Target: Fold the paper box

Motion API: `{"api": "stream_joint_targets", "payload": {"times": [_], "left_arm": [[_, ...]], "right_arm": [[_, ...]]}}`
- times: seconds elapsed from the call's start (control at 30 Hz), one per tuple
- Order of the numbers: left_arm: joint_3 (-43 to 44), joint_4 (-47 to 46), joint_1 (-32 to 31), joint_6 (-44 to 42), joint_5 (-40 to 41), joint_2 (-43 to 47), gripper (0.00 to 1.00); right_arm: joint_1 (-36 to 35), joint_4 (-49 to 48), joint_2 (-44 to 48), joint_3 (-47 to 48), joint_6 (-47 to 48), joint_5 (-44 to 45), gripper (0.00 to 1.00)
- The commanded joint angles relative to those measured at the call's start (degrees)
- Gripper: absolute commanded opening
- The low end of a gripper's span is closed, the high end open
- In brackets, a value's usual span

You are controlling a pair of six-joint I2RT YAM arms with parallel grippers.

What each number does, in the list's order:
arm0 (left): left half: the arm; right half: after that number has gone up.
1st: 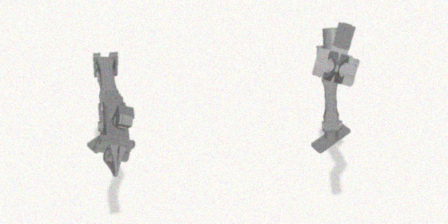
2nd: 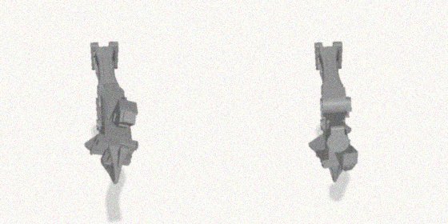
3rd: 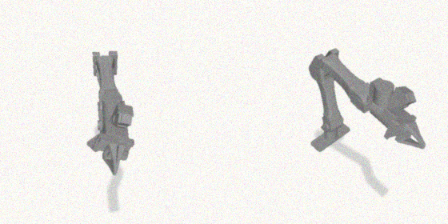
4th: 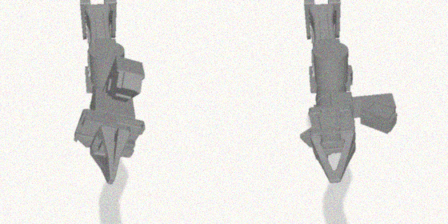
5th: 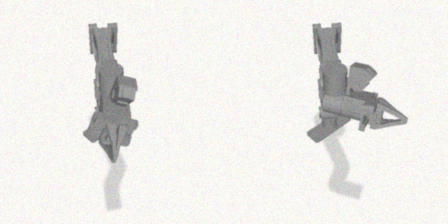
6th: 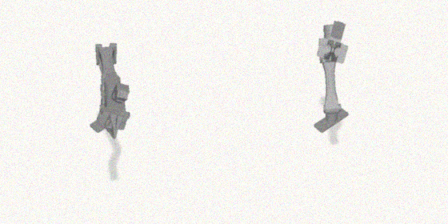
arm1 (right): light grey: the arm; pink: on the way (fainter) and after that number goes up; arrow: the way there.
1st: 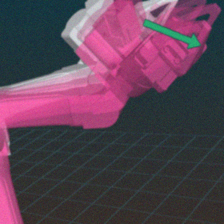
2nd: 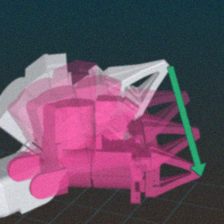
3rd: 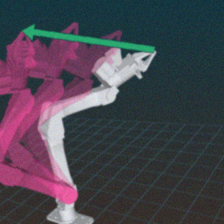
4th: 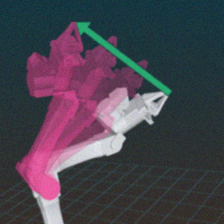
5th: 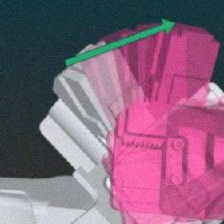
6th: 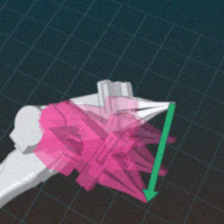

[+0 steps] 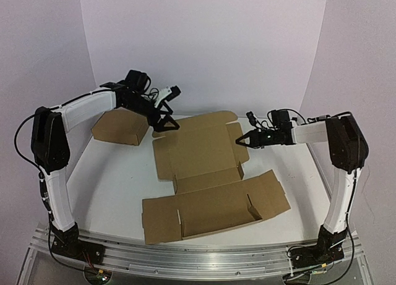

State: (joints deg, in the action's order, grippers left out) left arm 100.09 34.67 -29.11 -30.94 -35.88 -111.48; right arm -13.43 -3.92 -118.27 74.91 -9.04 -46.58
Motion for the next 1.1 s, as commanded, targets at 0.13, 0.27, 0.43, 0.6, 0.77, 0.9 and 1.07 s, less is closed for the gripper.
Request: {"api": "stream_joint_targets", "payload": {"times": [0.13,0.27,0.43,0.6,0.77,0.9,1.07], "left_arm": [[20.7,10.0,2.1,-9.9,0.1,-5.0,1.00],[29.5,20.5,0.3,-15.7,0.1,-9.3,1.00],[31.8,26.9,-0.9,-17.0,0.2,-12.1,1.00],[33.6,24.8,-0.8,-15.6,0.9,-13.8,1.00],[32.1,30.9,-3.0,-18.1,-1.8,-14.3,0.98],[29.6,31.1,-3.8,-17.0,-3.8,-13.7,0.85],[29.7,32.3,-4.8,-18.1,-4.3,-13.0,0.51]], "right_arm": [[-0.7,-23.0,12.0,-12.5,8.5,-2.1,0.00],[-2.1,-24.4,13.5,-14.7,13.1,-1.8,0.00],[-2.7,-28.0,15.0,-16.7,14.9,-0.8,0.00],[-3.0,-29.0,15.9,-17.4,17.6,-2.3,0.00],[-3.1,-29.2,16.2,-17.6,17.4,-1.6,0.00],[-3.4,-29.8,15.8,-18.0,17.0,0.4,0.00],[-3.6,-30.6,14.7,-18.5,15.2,4.4,0.00]]}}
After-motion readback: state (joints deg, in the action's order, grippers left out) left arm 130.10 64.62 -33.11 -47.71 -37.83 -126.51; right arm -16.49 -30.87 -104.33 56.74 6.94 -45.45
